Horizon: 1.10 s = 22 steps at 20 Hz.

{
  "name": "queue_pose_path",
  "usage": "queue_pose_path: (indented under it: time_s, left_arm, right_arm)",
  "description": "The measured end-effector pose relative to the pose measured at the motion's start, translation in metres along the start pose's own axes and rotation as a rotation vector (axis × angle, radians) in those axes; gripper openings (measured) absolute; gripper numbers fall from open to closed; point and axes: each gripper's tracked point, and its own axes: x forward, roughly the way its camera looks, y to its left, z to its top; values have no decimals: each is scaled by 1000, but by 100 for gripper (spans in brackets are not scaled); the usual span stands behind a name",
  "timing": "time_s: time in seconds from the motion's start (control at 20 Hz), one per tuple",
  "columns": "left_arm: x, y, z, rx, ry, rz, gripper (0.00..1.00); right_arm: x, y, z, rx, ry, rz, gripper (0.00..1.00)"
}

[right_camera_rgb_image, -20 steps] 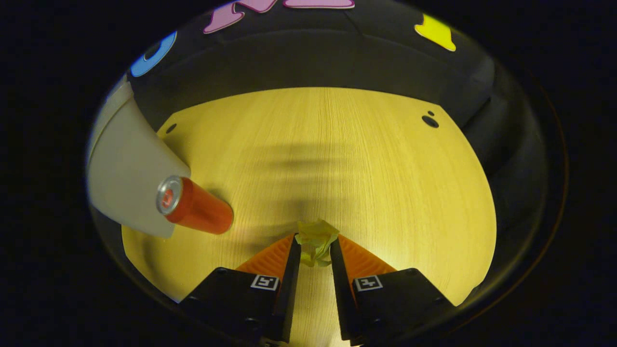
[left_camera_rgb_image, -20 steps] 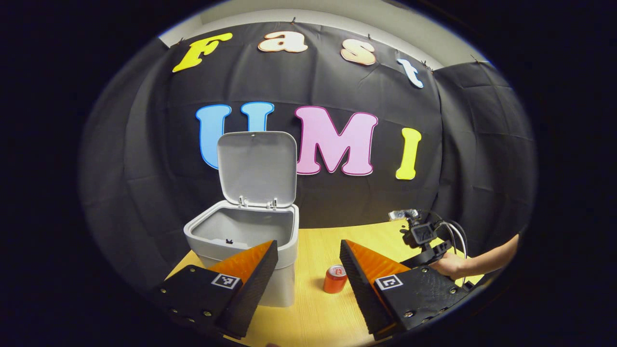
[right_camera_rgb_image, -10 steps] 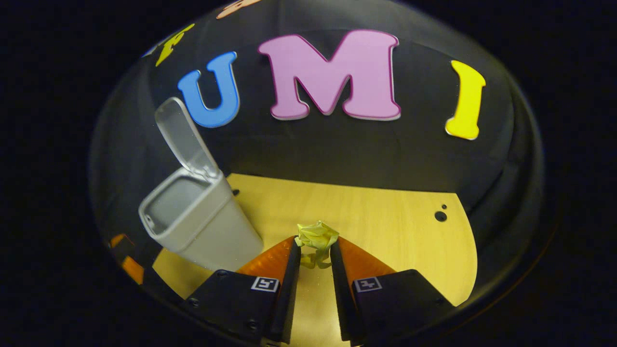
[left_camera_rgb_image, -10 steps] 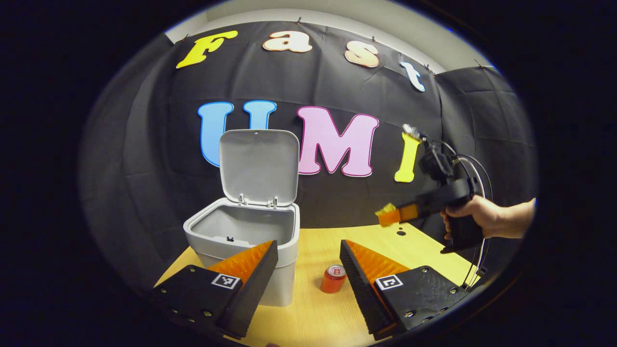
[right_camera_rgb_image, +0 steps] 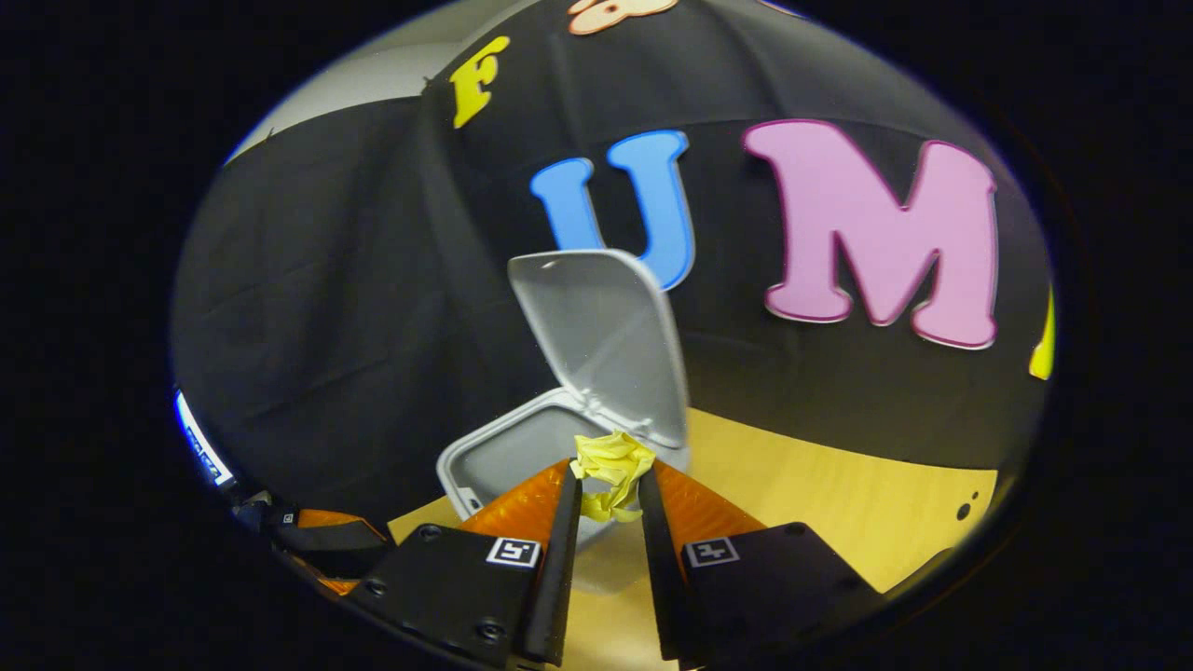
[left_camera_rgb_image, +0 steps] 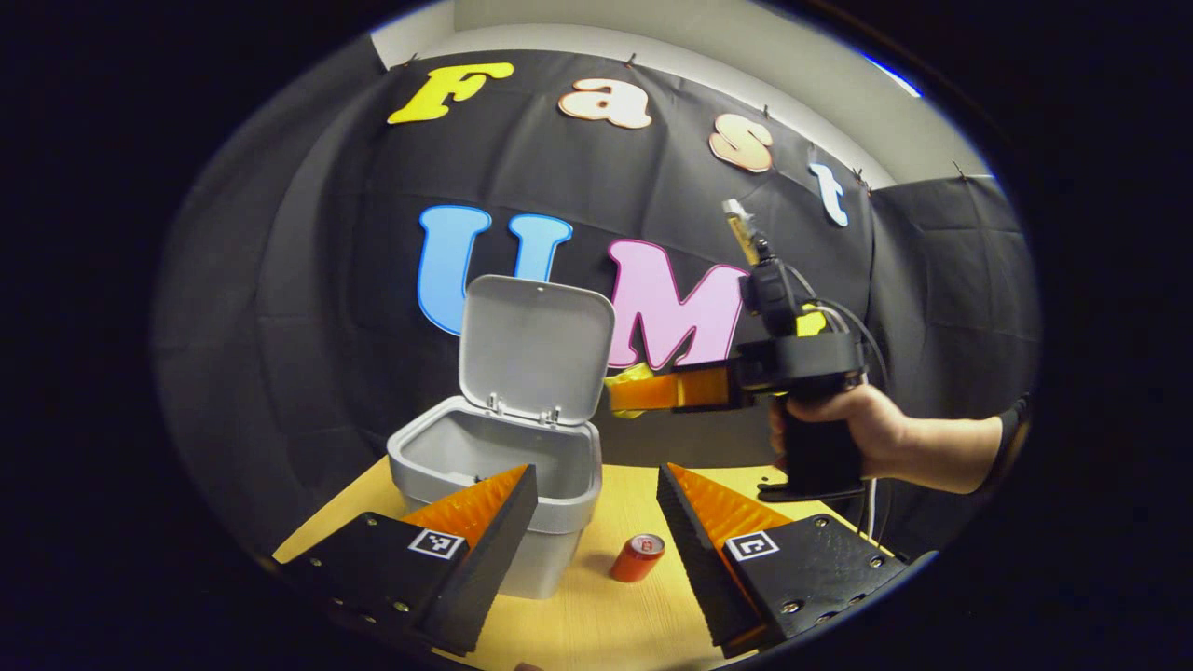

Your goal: Press the lid of the desktop garbage bin to open it, pick up the crumpled paper on the desktop and throw it into the bin, then pick up the pop can on the desktop and drop it into the bin, and finally close the garbage bin lid.

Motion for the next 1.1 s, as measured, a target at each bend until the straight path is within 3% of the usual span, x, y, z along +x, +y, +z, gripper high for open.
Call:
queue_pose_path:
  time_s: [0.3, 0.35, 0.45, 0.5, 0.65, 0.8, 1.1]
  left_arm:
    - [-18, 27, 7, 72, 6, 60, 87]
    - [-21, 32, 5, 71, 10, 68, 87]
    - [-25, 39, 3, 62, 14, 86, 87]
    - [-26, 41, 2, 57, 16, 93, 87]
    - [-25, 45, 1, 59, 25, 102, 87]
    - [-21, 43, 0, 64, 24, 91, 87]
    - [-9, 26, -22, 49, 40, 39, 87]
  right_arm:
    - [63, 25, -38, -1, 50, 68, 41]
    - [67, 23, -46, -12, 58, 62, 29]
    - [64, 23, -47, -53, 75, 38, 31]
    - [64, 21, -47, -75, 80, 18, 49]
    - [62, 16, -49, -95, 89, 9, 59]
    - [54, 8, -43, -116, 64, -28, 100]
    - [9, -35, -7, -63, -86, -189, 100]
